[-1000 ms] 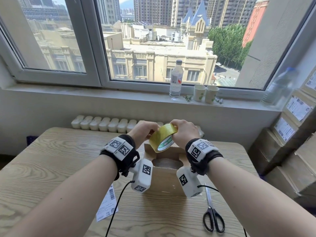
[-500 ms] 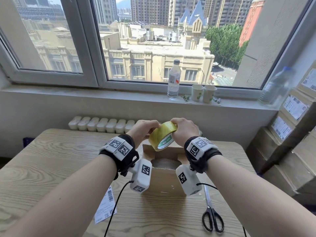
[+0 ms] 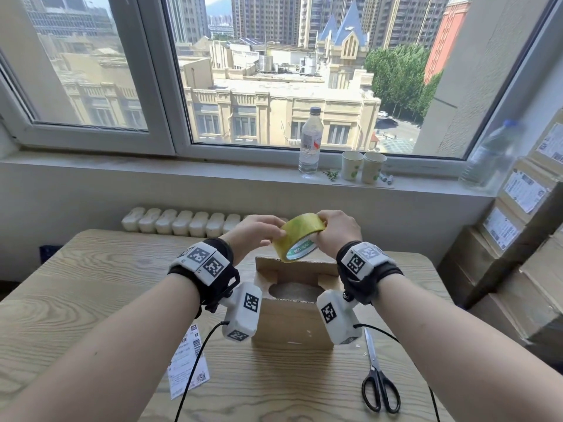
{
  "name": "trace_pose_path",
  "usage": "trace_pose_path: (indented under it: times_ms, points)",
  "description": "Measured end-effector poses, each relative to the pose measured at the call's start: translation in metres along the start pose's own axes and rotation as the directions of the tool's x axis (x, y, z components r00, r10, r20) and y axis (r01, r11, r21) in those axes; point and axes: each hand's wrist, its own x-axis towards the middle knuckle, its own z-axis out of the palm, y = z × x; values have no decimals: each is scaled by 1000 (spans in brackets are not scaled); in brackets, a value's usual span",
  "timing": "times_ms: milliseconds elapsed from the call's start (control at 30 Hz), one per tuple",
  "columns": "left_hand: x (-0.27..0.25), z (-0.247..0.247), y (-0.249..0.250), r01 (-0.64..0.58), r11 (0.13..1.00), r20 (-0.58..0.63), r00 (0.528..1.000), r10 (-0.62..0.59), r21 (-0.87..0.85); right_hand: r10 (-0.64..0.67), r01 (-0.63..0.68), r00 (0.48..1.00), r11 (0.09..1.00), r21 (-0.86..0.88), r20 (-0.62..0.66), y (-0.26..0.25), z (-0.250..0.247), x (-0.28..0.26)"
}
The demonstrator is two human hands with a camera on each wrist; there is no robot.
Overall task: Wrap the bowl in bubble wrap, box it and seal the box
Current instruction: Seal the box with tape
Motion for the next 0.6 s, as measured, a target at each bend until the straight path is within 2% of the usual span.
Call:
trace_pose_path:
  times_ms: [67, 167, 233, 467, 600]
  points:
    - [3, -2, -1, -43, 998, -33, 998, 45, 50, 1, 0, 1000, 999, 53, -14, 0, 0, 2]
    - [8, 0, -1, -61, 975, -177, 979, 100, 212, -28, 32, 999, 984, 178, -30, -5, -3, 3]
    - [10, 2, -2, -61, 959, -224, 966, 126, 275, -66, 65, 998, 973, 222, -3, -11, -6, 2]
    - [11, 5, -5, -56, 930, -254, 954, 157, 364, -102, 102, 995, 989, 107, -2, -21, -8, -1]
    - [10, 6, -5, -48, 863, -256, 945, 202, 503, -116, 116, 993, 991, 74, 3, -22, -8, -3]
